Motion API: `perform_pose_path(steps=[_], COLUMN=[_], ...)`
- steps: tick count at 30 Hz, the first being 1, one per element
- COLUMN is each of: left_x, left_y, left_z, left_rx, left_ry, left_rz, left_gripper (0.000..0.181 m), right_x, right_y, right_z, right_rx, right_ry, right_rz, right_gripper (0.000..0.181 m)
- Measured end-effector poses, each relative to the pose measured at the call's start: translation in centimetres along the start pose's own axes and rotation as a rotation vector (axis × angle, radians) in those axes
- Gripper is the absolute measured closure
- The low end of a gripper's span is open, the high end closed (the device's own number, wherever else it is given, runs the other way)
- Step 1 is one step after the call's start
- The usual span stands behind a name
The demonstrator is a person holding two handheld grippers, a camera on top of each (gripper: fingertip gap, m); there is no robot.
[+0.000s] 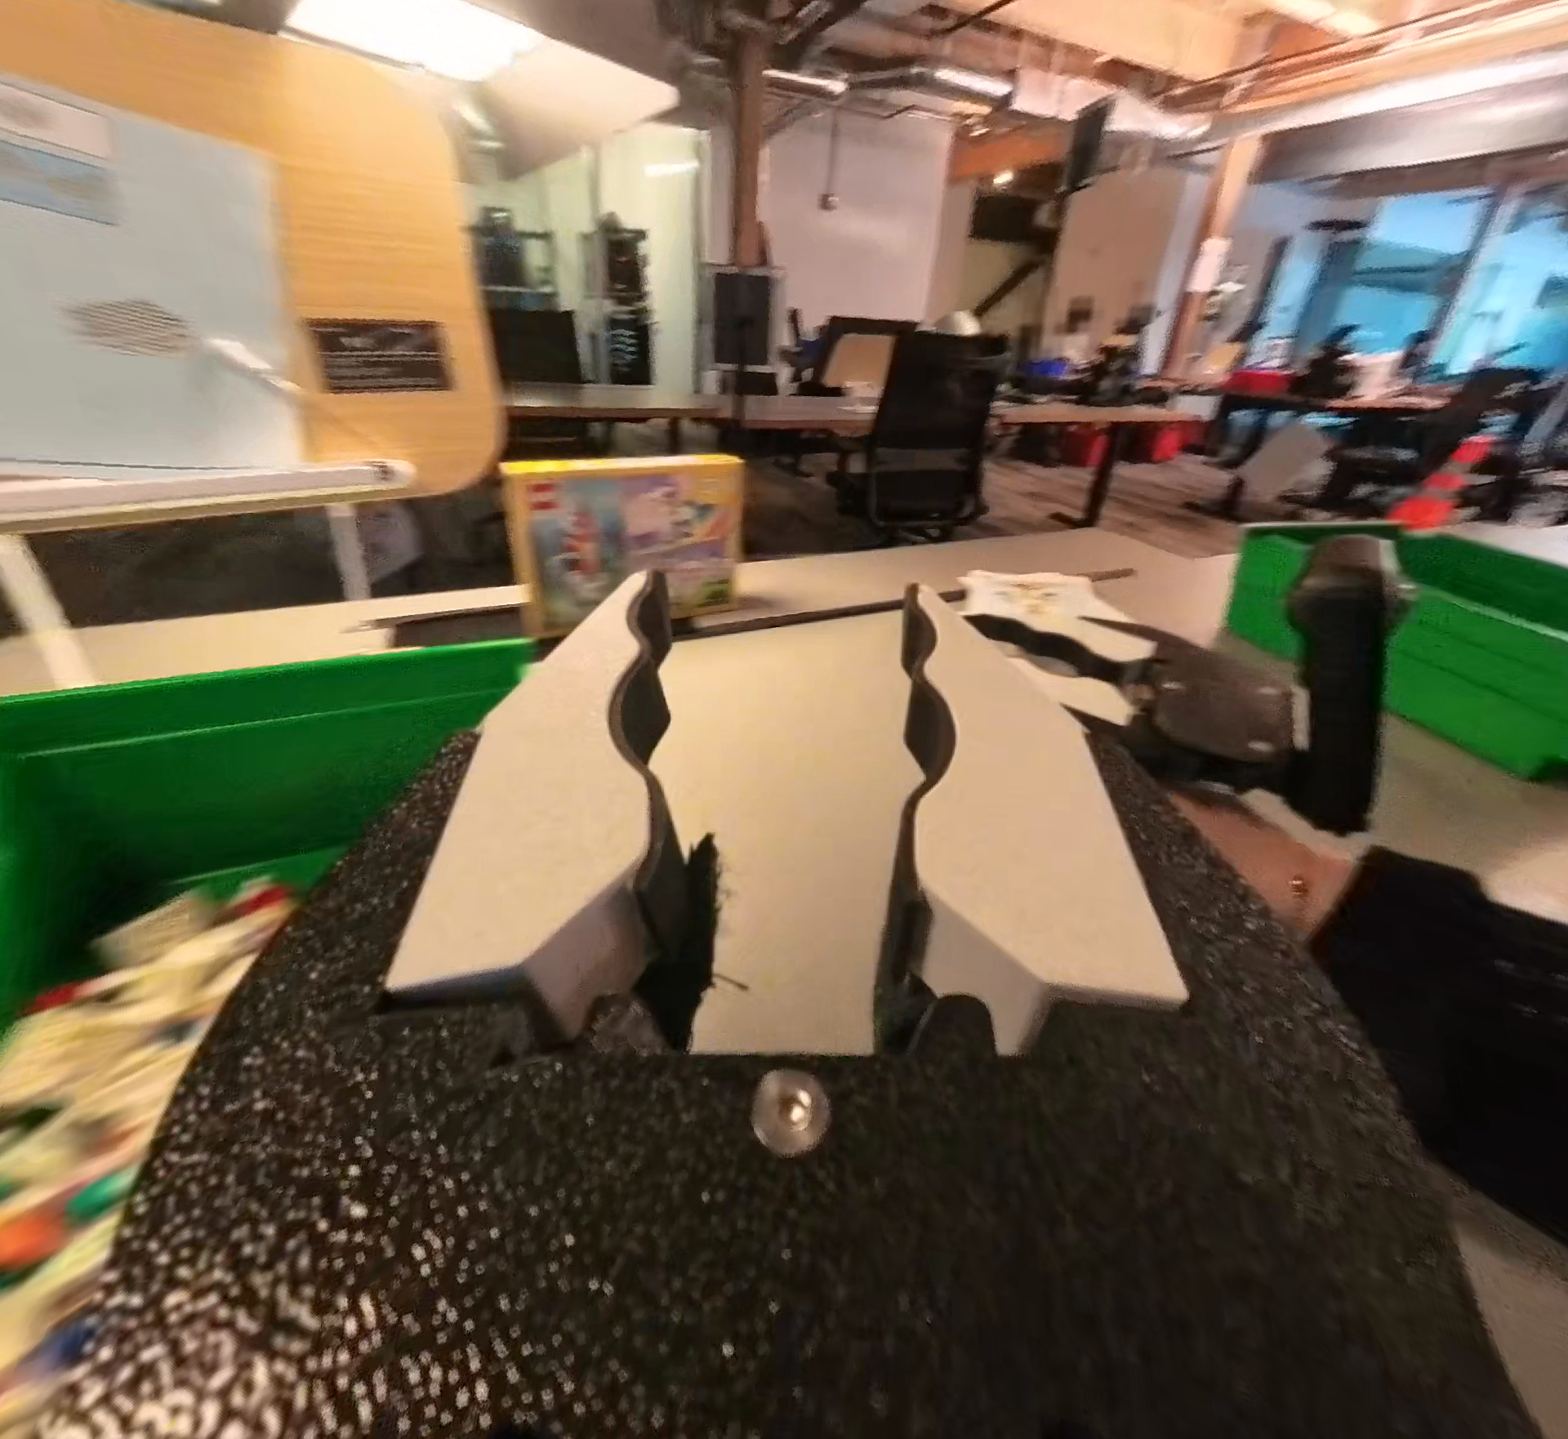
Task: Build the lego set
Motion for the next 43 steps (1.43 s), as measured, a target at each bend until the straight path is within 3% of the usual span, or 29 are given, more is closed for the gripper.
perform_pose_path(steps=[5,9,14,20,23,30,34,43], left_x=[-5.9,-10.7,-13.6,-12.7,-12.1,-12.0,-11.9,-11.2], left_y=[5.3,10.3,13.8,13.8,13.3,13.1,13.8,13.1], left_z=[4.4,3.8,2.7,1.3,0.5,-0.3,-0.6,-2.5], left_rx=[0.066,-0.017,-0.009,-0.102,-0.103,-0.144,-0.207,-0.282], left_ry=[0.102,0.044,0.075,0.004,-0.058,-0.121,-0.178,-0.256], left_rz=[-0.014,-0.07,-0.057,-0.152,-0.172,-0.174,-0.227,-0.177], left_gripper=[0.126,0.124,0.115,0.12,0.114,0.107,0.108,0.117], right_x=[0.6,0.5,0.0,0.0,0.1,0.8,1.0,1.2], right_y=[0.0,1.1,1.2,1.6,1.8,1.0,0.5,0.4], right_z=[3.7,4.9,4.9,3.6,2.9,1.4,1.5,1.2], right_rx=[0.039,-0.025,-0.023,0.099,0.107,0.05,-0.056,0.023], right_ry=[0.121,0.168,0.171,0.149,0.124,0.078,0.078,0.061], right_rz=[0.057,0.012,-0.012,-0.151,-0.205,-0.165,-0.096,-0.064], right_gripper=[0.153,0.147,0.145,0.154,0.154,0.155,0.166,0.168])
Point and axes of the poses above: each gripper's, where its closed fingertips meet, x back along the fingers, y out of its underside, z = x × y across the jaws, the point moved 9 cm from there along x, back along the fingers, and after that the axes turned 15 degrees about z, right-handed, at the moved point
